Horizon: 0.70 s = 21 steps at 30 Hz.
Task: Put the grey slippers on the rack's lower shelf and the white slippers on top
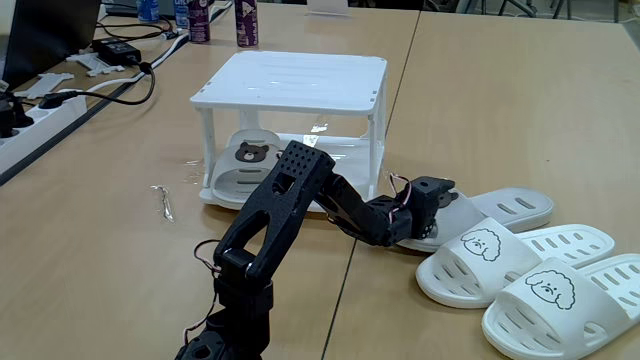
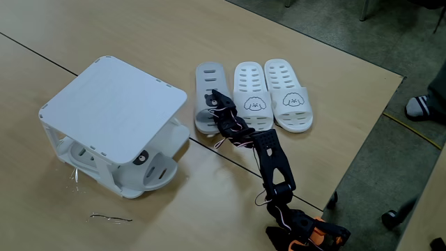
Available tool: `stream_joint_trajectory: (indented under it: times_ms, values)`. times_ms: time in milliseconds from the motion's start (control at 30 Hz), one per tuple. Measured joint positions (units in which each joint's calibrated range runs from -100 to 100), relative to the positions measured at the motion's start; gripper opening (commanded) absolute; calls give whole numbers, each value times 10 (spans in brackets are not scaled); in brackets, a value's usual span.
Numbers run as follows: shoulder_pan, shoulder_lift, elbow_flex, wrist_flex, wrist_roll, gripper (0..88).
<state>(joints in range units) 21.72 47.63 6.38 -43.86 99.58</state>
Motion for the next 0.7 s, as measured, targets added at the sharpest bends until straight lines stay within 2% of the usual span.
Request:
stream_joint_trajectory:
  times_ms: [233, 333, 500, 700]
  values:
    - [-1, 2, 0, 1, 0, 7]
    - [-3, -5, -1, 36, 0, 7]
    - [0, -85, 0, 125, 0, 7]
    - [2, -232, 122, 136, 0, 7]
